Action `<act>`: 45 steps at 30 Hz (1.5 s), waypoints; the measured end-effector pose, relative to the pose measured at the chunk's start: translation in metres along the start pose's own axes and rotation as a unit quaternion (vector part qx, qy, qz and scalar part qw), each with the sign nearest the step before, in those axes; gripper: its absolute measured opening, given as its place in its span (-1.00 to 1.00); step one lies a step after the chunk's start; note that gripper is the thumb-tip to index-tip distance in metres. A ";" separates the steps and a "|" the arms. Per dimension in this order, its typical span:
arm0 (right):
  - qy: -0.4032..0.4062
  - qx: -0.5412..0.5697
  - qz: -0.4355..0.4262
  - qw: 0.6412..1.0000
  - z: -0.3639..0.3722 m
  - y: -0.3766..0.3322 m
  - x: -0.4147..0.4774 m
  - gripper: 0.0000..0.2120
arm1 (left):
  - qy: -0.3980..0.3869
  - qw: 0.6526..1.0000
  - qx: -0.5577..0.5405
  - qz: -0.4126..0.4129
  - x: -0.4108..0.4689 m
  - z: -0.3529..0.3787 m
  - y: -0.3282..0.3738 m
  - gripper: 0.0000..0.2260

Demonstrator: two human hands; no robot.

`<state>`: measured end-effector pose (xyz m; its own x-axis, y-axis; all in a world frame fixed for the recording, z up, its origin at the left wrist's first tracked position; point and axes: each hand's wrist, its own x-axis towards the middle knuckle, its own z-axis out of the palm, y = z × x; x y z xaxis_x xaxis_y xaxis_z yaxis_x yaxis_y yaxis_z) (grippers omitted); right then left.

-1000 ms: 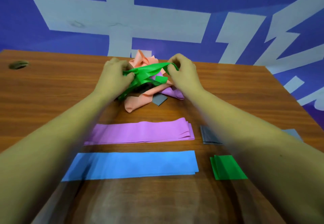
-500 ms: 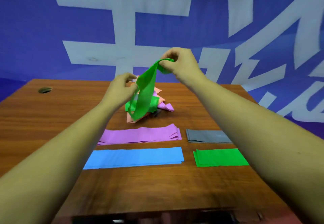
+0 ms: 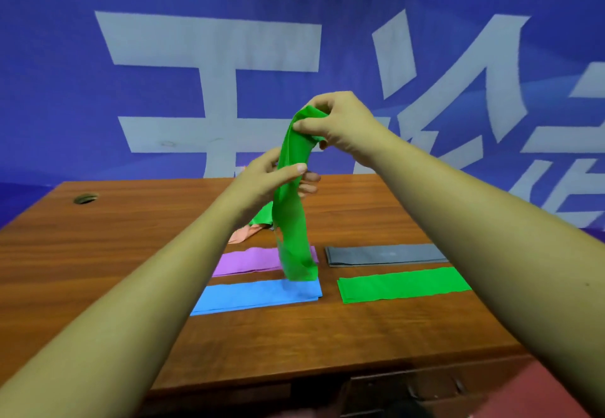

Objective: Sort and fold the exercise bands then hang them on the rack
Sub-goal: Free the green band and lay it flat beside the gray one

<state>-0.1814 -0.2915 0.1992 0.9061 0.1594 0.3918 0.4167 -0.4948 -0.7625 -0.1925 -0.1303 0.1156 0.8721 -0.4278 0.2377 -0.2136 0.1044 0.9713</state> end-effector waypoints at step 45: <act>0.197 0.189 0.363 0.891 -0.113 0.208 -0.174 -0.70 | -0.056 0.967 0.062 -0.243 -0.056 0.047 -0.129 -0.81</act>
<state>-0.2607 -0.5191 0.0306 0.8821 -0.4348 -0.1813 -0.2064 -0.0106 -0.9784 -0.2347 -0.1623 -0.0233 0.8309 -0.4951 -0.2539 0.1516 -0.2378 0.9594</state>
